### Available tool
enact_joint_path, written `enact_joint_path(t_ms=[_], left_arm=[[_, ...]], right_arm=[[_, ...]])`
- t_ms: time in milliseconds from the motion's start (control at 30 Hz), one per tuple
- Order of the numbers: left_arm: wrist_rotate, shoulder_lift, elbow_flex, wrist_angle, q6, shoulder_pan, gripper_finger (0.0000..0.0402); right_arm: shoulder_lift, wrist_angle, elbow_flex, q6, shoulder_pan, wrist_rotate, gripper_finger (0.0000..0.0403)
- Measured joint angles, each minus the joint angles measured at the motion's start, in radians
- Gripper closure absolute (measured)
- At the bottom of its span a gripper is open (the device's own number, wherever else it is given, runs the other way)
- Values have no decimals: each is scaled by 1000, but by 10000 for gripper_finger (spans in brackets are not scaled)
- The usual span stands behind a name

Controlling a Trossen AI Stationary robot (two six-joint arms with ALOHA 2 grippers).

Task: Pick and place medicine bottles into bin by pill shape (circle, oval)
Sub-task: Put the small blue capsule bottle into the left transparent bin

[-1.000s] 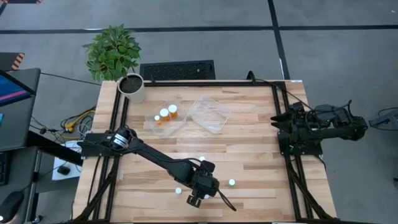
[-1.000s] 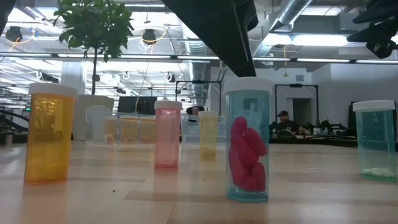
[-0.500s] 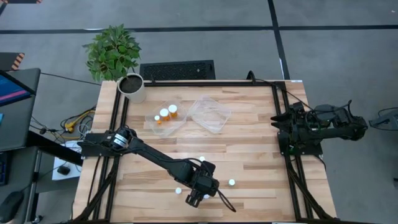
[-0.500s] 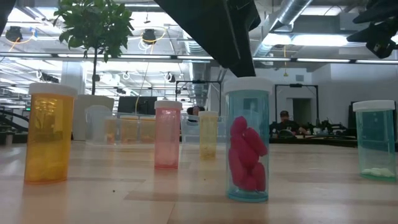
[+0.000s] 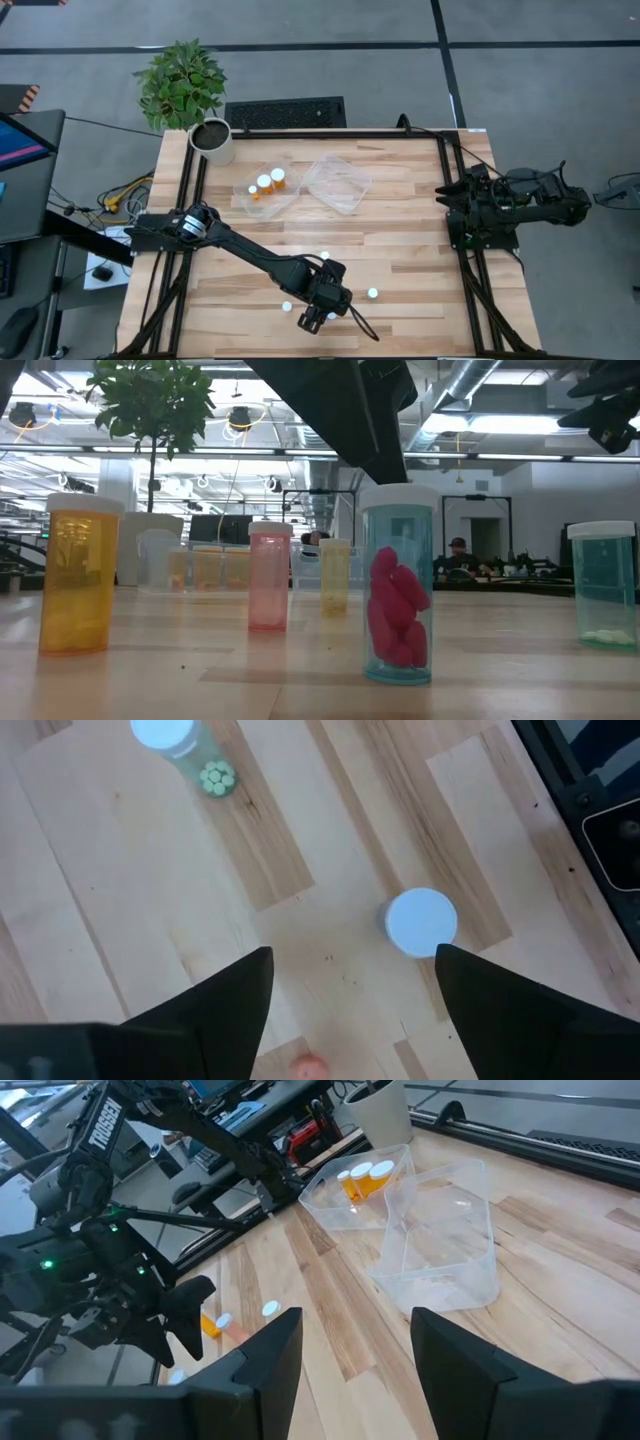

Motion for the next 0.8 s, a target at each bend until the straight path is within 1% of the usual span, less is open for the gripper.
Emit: enact_joint_path(t_ms=[533, 800], left_arm=[[2, 0, 0, 26, 43, 0, 128], [37, 0, 0, 27, 44, 4, 128]], right_arm=[[0, 0, 0, 0, 0, 0, 202], [0, 0, 0, 0, 0, 0, 202]])
